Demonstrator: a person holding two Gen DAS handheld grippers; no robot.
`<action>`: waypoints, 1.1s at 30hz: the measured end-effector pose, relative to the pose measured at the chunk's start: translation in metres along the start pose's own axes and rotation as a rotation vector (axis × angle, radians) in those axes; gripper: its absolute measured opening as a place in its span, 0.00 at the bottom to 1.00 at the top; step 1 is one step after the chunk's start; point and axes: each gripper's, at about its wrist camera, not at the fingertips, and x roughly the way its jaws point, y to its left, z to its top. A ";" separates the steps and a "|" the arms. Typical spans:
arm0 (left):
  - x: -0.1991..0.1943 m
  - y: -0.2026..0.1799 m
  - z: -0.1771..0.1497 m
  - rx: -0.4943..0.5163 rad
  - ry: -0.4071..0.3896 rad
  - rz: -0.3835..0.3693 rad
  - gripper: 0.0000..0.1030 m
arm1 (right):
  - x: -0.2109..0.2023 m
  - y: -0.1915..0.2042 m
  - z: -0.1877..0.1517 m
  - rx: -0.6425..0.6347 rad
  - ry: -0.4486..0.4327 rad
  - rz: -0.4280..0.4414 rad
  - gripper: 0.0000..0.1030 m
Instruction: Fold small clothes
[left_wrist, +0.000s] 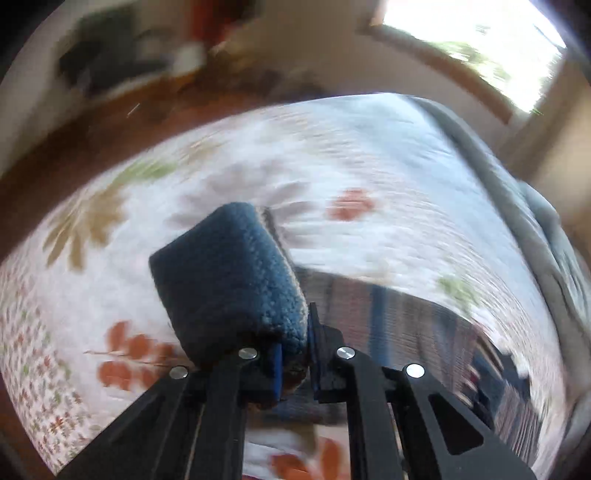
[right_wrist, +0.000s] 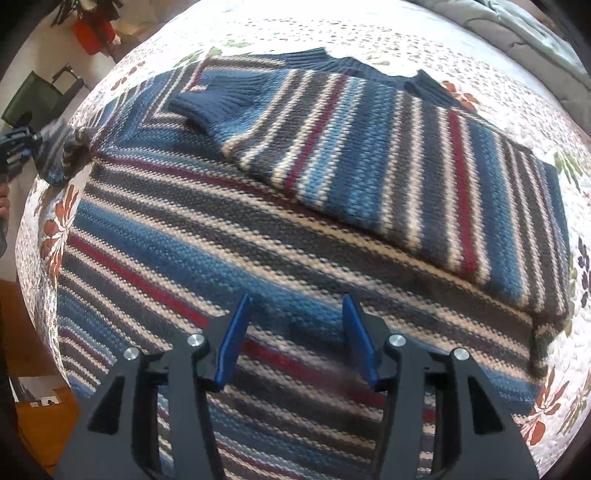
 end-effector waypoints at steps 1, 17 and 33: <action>-0.003 -0.016 -0.004 0.042 -0.006 -0.019 0.11 | -0.001 -0.003 -0.002 0.004 -0.002 0.000 0.51; -0.032 -0.214 -0.132 0.578 0.220 -0.500 0.65 | -0.016 -0.049 -0.028 0.074 -0.007 0.012 0.53; 0.007 -0.095 -0.086 0.261 0.261 -0.095 0.74 | -0.003 0.017 0.053 0.061 0.045 0.215 0.54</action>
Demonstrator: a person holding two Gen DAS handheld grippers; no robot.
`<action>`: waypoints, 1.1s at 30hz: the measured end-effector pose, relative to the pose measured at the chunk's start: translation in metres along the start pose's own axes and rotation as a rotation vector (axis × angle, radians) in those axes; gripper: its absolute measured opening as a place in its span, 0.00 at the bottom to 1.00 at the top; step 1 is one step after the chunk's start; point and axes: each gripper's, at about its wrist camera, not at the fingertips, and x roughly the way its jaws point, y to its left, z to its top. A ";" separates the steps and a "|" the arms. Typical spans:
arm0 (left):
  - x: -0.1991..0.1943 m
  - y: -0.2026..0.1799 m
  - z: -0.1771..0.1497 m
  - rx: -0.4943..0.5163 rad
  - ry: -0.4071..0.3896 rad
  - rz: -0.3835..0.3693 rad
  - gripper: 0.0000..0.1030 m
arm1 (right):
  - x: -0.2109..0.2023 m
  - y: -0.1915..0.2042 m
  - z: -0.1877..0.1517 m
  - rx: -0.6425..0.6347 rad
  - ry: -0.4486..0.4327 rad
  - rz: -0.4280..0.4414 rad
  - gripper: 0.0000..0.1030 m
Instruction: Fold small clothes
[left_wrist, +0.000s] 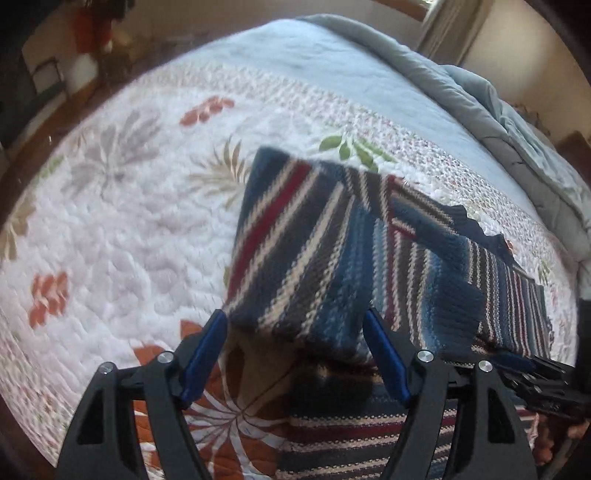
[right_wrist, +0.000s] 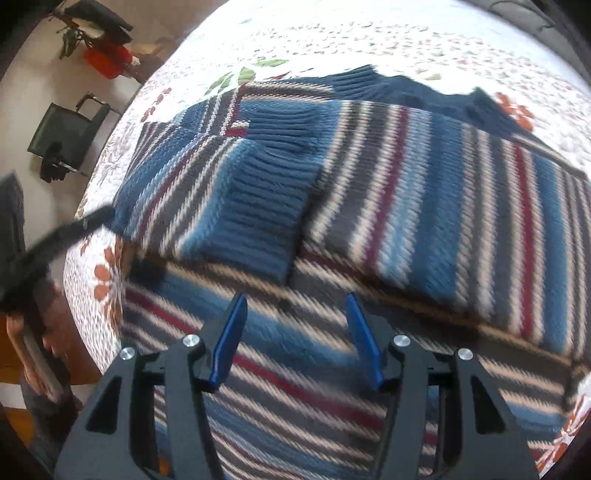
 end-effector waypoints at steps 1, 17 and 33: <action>0.001 0.000 -0.001 0.000 -0.001 0.002 0.75 | 0.008 0.004 0.007 0.000 0.017 -0.014 0.54; -0.007 -0.008 0.000 -0.019 -0.034 -0.006 0.75 | -0.038 -0.021 0.028 -0.003 -0.120 0.082 0.04; 0.027 -0.095 -0.006 0.177 -0.005 0.083 0.75 | -0.096 -0.200 0.006 0.222 -0.182 -0.163 0.06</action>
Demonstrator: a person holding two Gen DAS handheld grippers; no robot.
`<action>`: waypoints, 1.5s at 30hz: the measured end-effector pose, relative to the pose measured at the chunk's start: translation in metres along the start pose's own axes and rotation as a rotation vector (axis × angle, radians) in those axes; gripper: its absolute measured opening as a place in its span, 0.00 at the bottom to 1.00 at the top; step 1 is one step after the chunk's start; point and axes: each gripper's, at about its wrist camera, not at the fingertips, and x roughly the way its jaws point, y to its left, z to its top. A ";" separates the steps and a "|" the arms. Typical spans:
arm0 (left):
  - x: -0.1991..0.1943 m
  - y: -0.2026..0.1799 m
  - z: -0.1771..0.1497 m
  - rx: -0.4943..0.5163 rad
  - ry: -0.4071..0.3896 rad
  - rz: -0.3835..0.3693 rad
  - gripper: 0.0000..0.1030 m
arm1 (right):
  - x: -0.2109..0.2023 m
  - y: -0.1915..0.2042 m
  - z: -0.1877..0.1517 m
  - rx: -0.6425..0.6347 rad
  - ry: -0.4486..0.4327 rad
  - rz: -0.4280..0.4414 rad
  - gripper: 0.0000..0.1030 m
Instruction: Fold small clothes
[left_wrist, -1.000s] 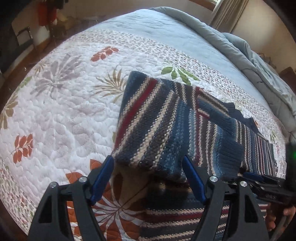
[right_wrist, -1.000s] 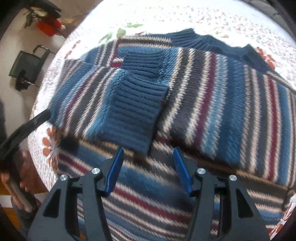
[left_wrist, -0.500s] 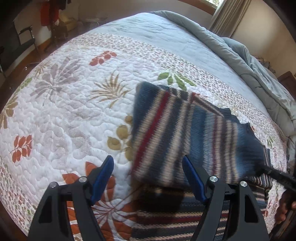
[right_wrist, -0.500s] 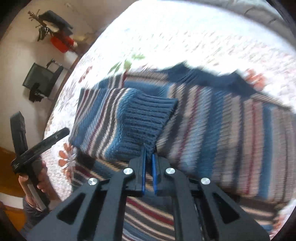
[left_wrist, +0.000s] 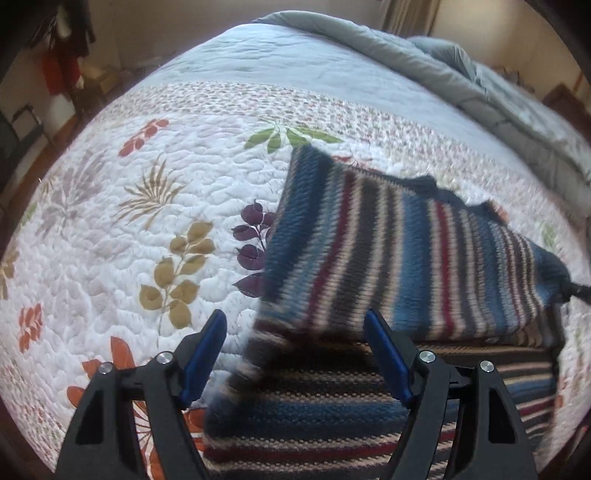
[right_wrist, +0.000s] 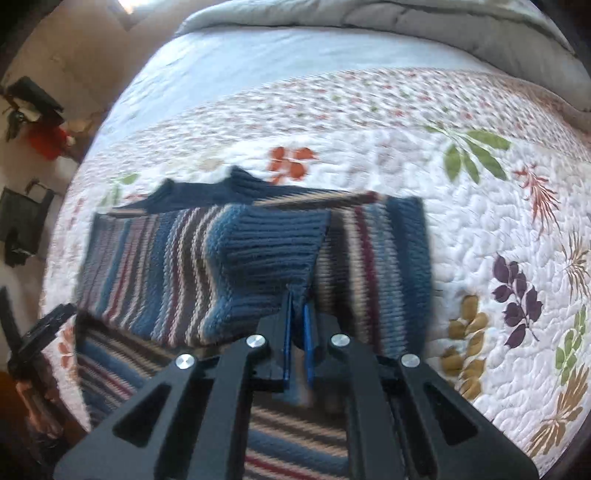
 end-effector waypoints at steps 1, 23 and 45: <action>0.004 -0.002 0.000 0.009 0.011 0.014 0.75 | 0.010 -0.003 -0.001 0.005 0.025 0.007 0.11; 0.067 -0.060 0.043 0.073 0.129 -0.067 0.79 | 0.041 -0.015 0.032 0.061 0.025 0.019 0.02; 0.024 -0.009 0.000 0.042 0.106 0.035 0.81 | 0.040 -0.029 -0.007 0.167 0.100 0.176 0.23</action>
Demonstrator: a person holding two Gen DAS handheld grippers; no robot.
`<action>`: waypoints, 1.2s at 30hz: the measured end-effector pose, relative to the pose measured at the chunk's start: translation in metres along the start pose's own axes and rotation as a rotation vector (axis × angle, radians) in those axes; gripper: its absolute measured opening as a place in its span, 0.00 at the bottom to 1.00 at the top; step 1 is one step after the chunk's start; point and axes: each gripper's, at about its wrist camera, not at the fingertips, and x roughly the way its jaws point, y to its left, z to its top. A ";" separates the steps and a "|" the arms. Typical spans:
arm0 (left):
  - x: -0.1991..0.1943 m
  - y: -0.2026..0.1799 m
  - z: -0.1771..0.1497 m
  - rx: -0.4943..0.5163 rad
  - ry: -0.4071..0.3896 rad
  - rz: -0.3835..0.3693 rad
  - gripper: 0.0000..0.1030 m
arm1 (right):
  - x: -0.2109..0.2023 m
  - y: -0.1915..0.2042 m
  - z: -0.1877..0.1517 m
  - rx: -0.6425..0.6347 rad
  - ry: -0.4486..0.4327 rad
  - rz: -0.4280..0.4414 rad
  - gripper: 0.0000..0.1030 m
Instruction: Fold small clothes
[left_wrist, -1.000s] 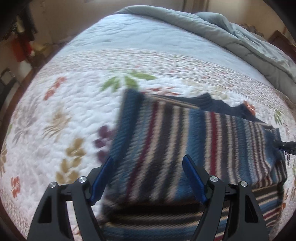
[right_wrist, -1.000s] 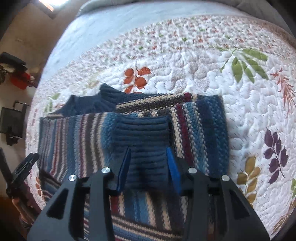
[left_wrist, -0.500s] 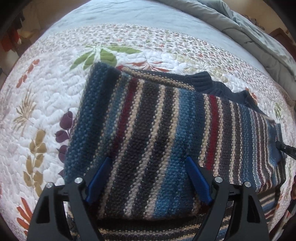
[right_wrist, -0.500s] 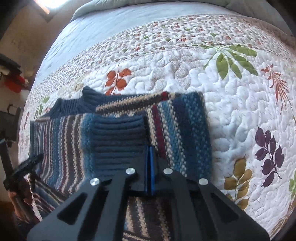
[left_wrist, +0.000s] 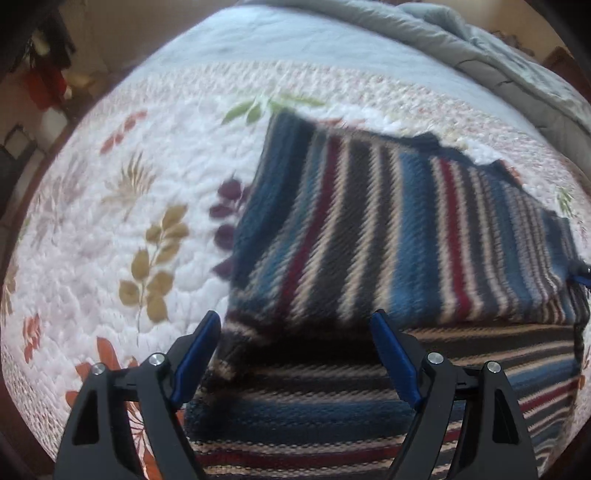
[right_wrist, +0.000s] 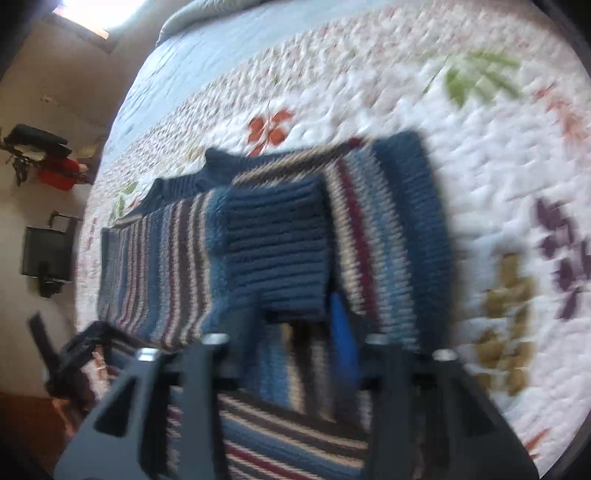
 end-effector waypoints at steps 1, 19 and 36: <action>0.004 0.002 0.000 -0.018 0.013 -0.008 0.81 | 0.001 0.003 -0.001 -0.010 -0.003 -0.022 0.18; -0.016 0.013 -0.049 0.008 0.011 -0.040 0.86 | -0.047 0.008 -0.082 -0.129 -0.075 -0.064 0.24; -0.033 0.027 -0.203 0.018 0.106 -0.013 0.87 | -0.031 -0.029 -0.271 -0.087 -0.022 -0.135 0.36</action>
